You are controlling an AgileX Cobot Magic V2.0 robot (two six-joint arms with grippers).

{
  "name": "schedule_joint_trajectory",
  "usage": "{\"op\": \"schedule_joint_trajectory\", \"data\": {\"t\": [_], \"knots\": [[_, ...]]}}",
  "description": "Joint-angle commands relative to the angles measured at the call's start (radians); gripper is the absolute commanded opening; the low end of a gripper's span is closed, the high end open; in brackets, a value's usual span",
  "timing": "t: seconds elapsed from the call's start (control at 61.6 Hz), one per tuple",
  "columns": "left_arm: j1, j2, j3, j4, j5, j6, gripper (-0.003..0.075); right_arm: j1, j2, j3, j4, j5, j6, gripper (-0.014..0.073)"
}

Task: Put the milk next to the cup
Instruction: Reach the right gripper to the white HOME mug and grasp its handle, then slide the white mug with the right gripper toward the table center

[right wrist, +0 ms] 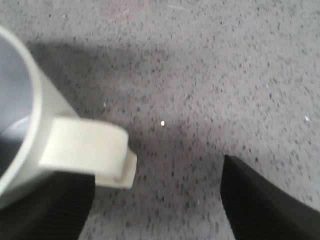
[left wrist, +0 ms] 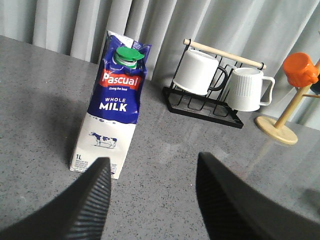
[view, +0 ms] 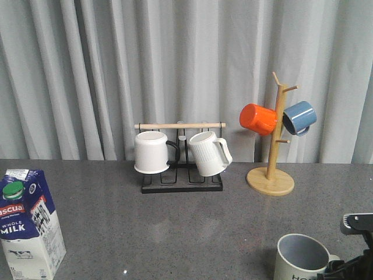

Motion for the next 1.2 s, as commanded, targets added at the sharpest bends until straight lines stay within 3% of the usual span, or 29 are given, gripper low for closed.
{"op": "schedule_joint_trajectory", "data": {"t": [0.0,0.162,0.308,0.633,0.941,1.184], "knots": [[0.0,0.016,-0.031,-0.012,-0.068,0.003,0.0384,-0.004,0.008,-0.032,0.0,-0.108,-0.02,0.0507],[0.0,0.016,-0.031,-0.012,-0.068,0.003,0.0384,-0.004,0.076,-0.032,0.0,-0.189,-0.044,0.0493],[0.0,0.016,-0.031,-0.011,-0.069,0.007,0.0384,-0.004,0.119,-0.032,0.0,-0.282,-0.08,0.0407],[0.0,0.016,-0.031,-0.011,-0.068,0.008,0.0384,-0.004,0.188,-0.032,-0.023,-0.377,-0.09,-0.0016],[0.0,0.016,-0.031,-0.011,-0.064,0.009,0.0384,0.015,0.075,-0.035,-0.03,-0.379,-0.087,-0.0009],[0.0,0.016,-0.031,-0.012,-0.063,0.009,0.0384,0.241,0.027,-0.15,-0.015,-0.297,-0.085,-0.0007]]}}
